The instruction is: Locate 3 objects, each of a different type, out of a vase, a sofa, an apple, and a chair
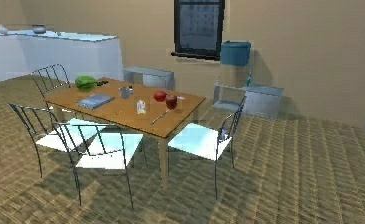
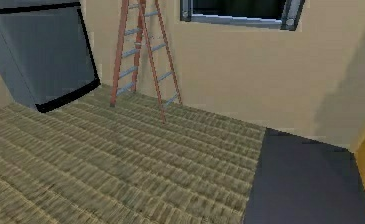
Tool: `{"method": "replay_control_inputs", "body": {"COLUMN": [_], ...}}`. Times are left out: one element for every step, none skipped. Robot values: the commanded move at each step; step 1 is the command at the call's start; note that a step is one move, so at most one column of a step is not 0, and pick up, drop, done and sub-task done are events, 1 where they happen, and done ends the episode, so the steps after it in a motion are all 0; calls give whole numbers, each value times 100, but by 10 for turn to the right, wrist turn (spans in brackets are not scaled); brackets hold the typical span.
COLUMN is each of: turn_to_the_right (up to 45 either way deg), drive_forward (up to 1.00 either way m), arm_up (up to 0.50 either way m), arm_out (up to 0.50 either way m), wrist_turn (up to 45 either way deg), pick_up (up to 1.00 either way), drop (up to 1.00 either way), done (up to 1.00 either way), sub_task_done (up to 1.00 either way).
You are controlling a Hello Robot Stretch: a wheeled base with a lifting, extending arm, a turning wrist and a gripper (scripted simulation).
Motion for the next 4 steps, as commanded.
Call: {"method": "replay_control_inputs", "body": {"turn_to_the_right": [0,-270,0,450], "drive_forward": [30,0,0,0], "arm_up": [0,0,0,0], "arm_out": [0,0,0,0], "wrist_turn": [0,0,0,0], "pick_up": [0,0,0,0], "drop": [0,0,0,0], "done": [0,0,0,0], "sub_task_done": [0,0,100,0]}}
